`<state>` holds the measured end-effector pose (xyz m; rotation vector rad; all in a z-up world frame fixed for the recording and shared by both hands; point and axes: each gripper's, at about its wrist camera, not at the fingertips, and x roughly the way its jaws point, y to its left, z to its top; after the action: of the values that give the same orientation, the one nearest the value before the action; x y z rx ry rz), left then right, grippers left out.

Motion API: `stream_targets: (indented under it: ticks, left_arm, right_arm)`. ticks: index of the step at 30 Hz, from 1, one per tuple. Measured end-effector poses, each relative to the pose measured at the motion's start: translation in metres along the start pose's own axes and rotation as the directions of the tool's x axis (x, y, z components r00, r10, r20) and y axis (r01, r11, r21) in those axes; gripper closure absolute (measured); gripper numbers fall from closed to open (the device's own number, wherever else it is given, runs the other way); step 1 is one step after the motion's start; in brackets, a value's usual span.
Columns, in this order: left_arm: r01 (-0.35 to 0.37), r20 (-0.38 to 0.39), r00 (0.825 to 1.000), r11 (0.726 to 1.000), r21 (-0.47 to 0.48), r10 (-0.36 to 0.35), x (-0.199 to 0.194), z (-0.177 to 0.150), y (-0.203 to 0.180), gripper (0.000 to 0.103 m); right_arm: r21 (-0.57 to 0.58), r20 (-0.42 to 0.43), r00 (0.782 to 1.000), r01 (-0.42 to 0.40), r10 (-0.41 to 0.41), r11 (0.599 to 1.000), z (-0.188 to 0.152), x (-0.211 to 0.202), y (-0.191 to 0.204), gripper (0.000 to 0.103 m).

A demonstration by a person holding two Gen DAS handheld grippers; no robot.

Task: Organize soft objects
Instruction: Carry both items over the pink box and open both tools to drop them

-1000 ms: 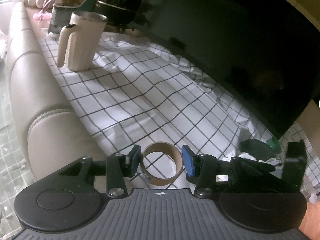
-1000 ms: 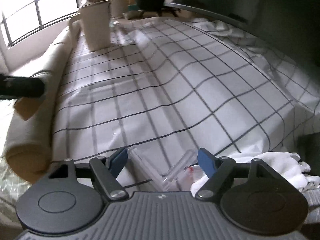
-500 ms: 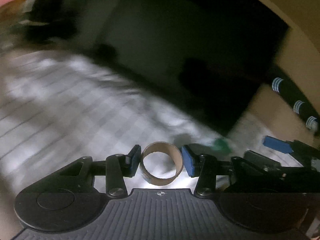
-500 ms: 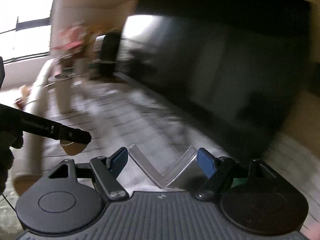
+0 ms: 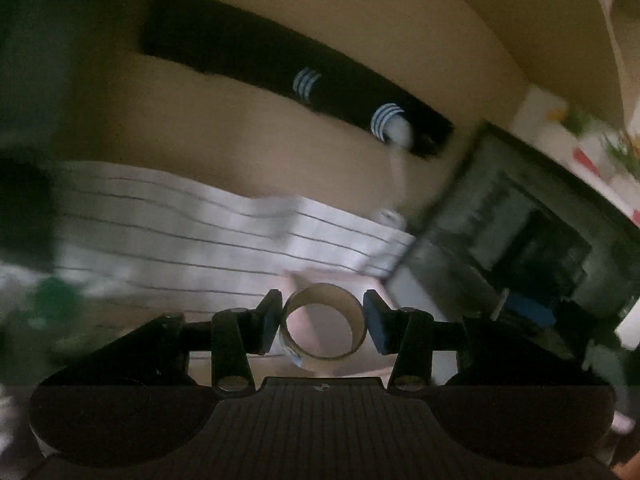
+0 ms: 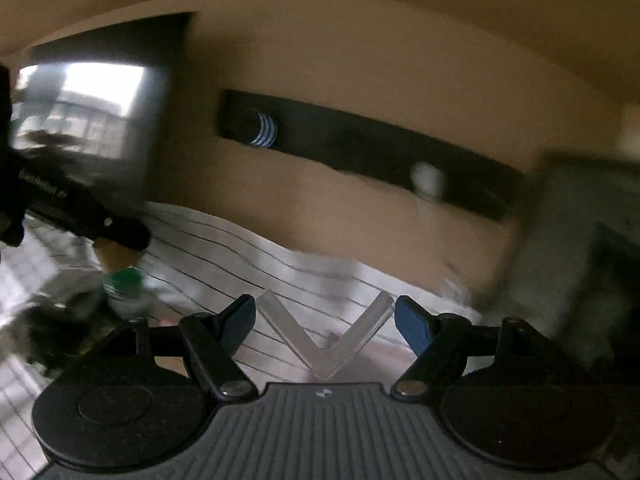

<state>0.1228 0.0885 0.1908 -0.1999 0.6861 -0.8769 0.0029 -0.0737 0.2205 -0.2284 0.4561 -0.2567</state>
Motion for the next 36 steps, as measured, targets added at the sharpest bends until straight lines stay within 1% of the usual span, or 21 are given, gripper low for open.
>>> stream_targets:
  ticks: [3,6,8,10,12,13,15,16,18,19,21,22,23,24,25,27,29,31,34,35,36]
  left_arm:
    - [0.061,-0.081,0.995,0.998,0.012,-0.06,0.053,0.005,-0.034,0.053]
    - [0.083,-0.144,0.986,0.996,0.029,-0.078,0.093,0.004,-0.068,0.053]
    - [0.089,-0.179,0.981,0.995,0.041,-0.081,0.122,0.002,-0.087,0.053]
    - [0.083,-0.205,0.976,0.995,0.054,-0.07,0.149,0.0,-0.099,0.053]
    - [0.079,-0.219,0.973,0.995,0.055,-0.065,0.176,-0.004,-0.107,0.053]
    - [0.07,-0.224,0.973,0.996,0.05,-0.057,0.19,-0.006,-0.108,0.053]
    - [0.009,-0.254,0.967,0.998,0.063,0.007,0.219,-0.013,-0.106,0.053]
    - [-0.01,-0.265,0.964,0.997,0.072,0.029,0.227,-0.014,-0.103,0.053]
    - [-0.026,-0.297,0.954,0.999,0.043,0.037,0.245,-0.019,-0.093,0.054]
    - [-0.053,-0.301,0.951,0.997,0.059,0.068,0.251,-0.022,-0.089,0.053]
    - [-0.106,-0.263,0.954,0.982,0.155,0.144,0.252,-0.027,-0.092,0.054]
    - [-0.116,-0.24,0.957,0.972,0.206,0.165,0.249,-0.029,-0.093,0.054]
    - [-0.092,-0.246,0.959,0.977,0.195,0.139,0.247,-0.028,-0.091,0.054]
    - [-0.045,-0.259,0.963,0.989,0.138,0.08,0.241,-0.026,-0.085,0.053]
    - [-0.015,-0.252,0.967,0.997,0.071,0.032,0.231,-0.021,-0.078,0.053]
    - [-0.01,-0.196,0.981,0.999,0.039,0.017,0.207,-0.012,-0.072,0.053]
    - [-0.015,-0.124,0.992,1.0,0.025,0.018,0.174,-0.003,-0.059,0.053]
    - [-0.033,-0.067,0.997,0.999,-0.009,0.032,0.138,0.0,-0.042,0.053]
    - [-0.088,-0.024,0.996,0.995,-0.057,0.086,0.089,-0.007,-0.019,0.053]
    - [-0.121,-0.015,0.993,0.99,-0.077,0.12,0.073,-0.012,-0.009,0.053]
    - [-0.147,-0.008,0.989,0.985,-0.094,0.147,0.061,-0.017,0.0,0.053]
  right_arm:
    - [0.024,-0.013,0.999,0.033,-0.033,0.999,-0.023,-0.005,-0.029,0.026]
    - [0.011,-0.015,0.998,0.06,-0.06,0.998,-0.047,-0.014,-0.045,0.026]
    - [0.01,-0.034,0.998,0.062,-0.061,0.998,-0.06,-0.017,-0.05,0.026]
    - [-0.007,-0.052,0.999,0.015,-0.015,1.0,-0.074,-0.021,-0.05,0.028]
    - [-0.027,-0.054,0.998,0.01,-0.011,1.0,-0.081,-0.029,-0.049,0.026]
    - [-0.044,-0.055,0.998,0.007,-0.009,0.999,-0.085,-0.03,-0.046,0.026]
    - [-0.056,-0.056,0.998,0.005,-0.008,0.998,-0.087,-0.03,-0.044,0.026]
    - [-0.05,-0.059,0.998,0.001,-0.004,0.999,-0.089,-0.029,-0.045,0.026]
    - [-0.039,-0.07,0.998,-0.002,-0.001,0.999,-0.092,-0.026,-0.045,0.026]
    - [-0.038,-0.073,0.997,0.0,-0.003,0.999,-0.092,-0.024,-0.045,0.026]
    - [-0.033,-0.082,0.997,0.001,-0.003,0.999,-0.093,-0.015,-0.046,0.026]
    - [-0.031,-0.085,0.996,-0.001,-0.002,1.0,-0.093,-0.013,-0.046,0.026]
    - [-0.03,-0.088,0.996,-0.003,0.0,1.0,-0.092,-0.006,-0.047,0.026]
    - [-0.031,-0.092,0.996,-0.005,0.002,1.0,-0.091,-0.001,-0.047,0.026]
    - [-0.035,-0.095,0.996,-0.004,0.001,0.999,-0.09,0.005,-0.046,0.026]
    - [-0.041,-0.097,0.995,0.008,-0.012,0.999,-0.087,0.017,-0.043,0.026]
    - [-0.04,-0.092,0.995,0.032,-0.036,0.999,-0.08,0.031,-0.042,0.026]
    - [-0.038,-0.075,0.995,0.065,-0.067,0.997,-0.072,0.047,-0.042,0.026]
    - [-0.032,-0.042,0.989,0.141,-0.143,0.989,-0.058,0.074,-0.044,0.026]
    - [-0.024,-0.035,0.985,0.167,-0.168,0.986,-0.055,0.083,-0.045,0.026]
    - [-0.008,-0.036,0.984,0.177,-0.177,0.984,-0.051,0.093,-0.047,0.021]
